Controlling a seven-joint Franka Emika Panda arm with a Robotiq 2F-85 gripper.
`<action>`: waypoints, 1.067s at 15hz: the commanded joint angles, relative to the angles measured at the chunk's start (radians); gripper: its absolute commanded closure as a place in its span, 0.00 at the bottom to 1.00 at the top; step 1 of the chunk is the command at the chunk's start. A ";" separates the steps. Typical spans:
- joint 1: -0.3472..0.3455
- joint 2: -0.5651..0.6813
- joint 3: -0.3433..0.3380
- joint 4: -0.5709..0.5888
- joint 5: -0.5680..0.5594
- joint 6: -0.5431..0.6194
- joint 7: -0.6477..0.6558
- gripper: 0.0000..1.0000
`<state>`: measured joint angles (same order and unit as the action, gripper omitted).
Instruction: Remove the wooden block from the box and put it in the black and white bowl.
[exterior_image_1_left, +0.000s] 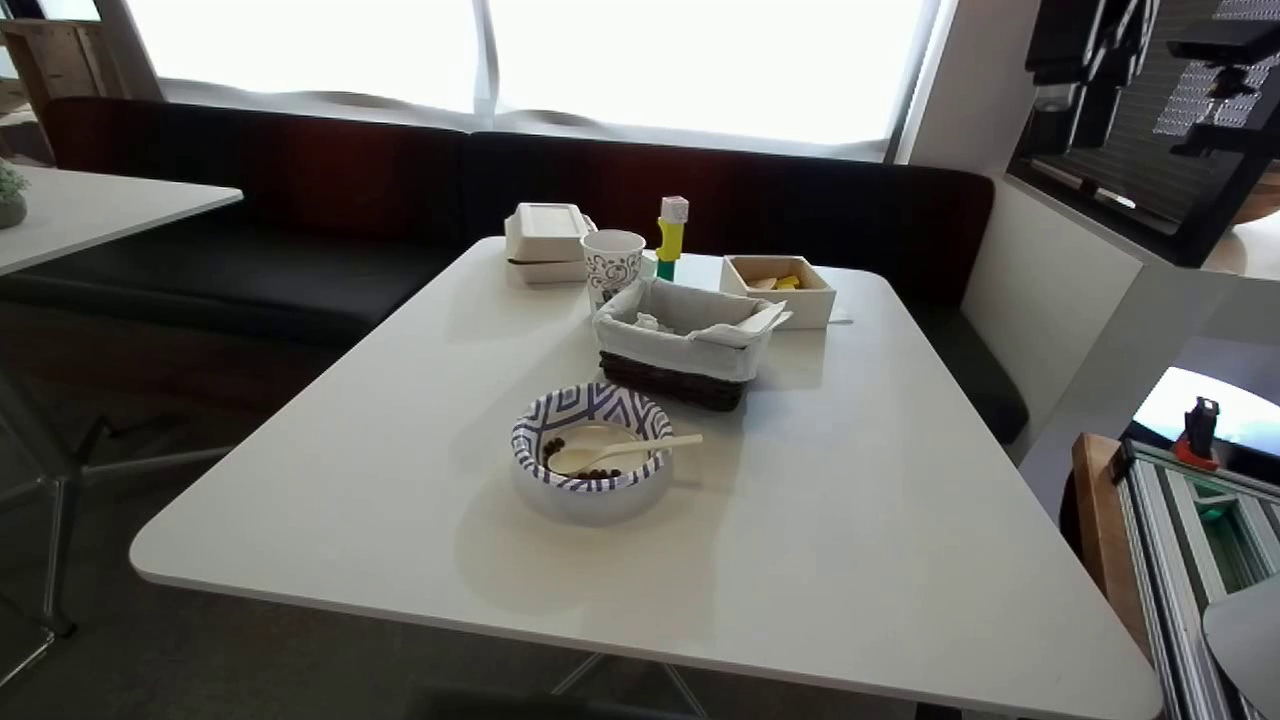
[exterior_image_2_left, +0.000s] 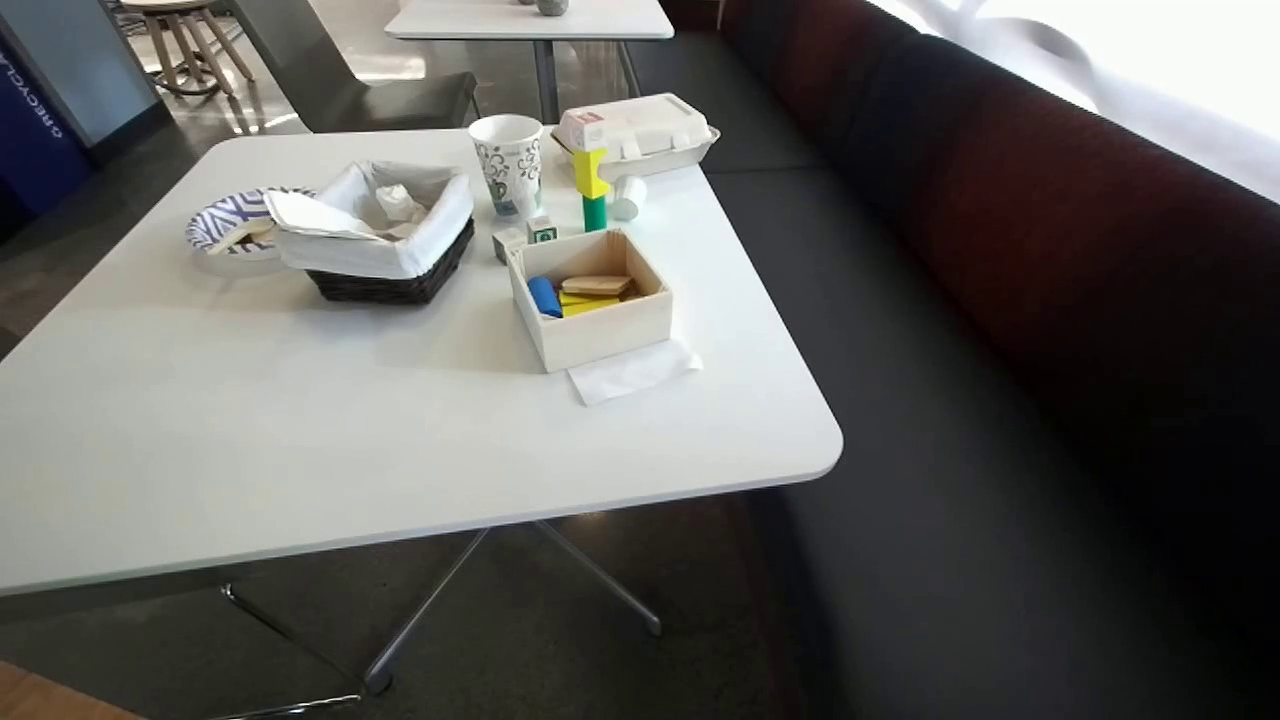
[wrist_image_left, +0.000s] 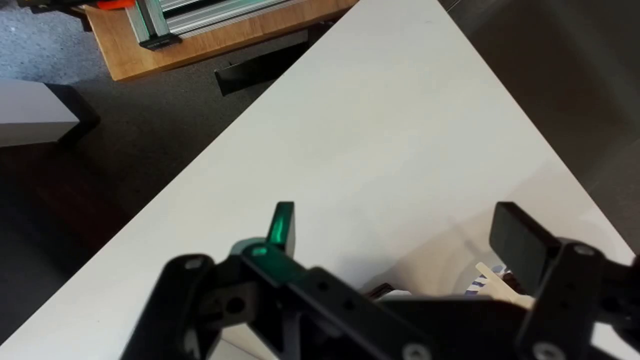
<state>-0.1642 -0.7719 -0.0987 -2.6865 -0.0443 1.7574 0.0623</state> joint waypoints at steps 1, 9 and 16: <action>0.001 0.000 -0.001 0.001 0.000 -0.001 0.000 0.00; 0.001 0.075 -0.008 0.039 0.026 0.120 0.021 0.00; -0.050 0.327 -0.080 0.127 0.085 0.555 0.094 0.00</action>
<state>-0.1964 -0.5853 -0.1433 -2.6229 -0.0122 2.2038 0.1377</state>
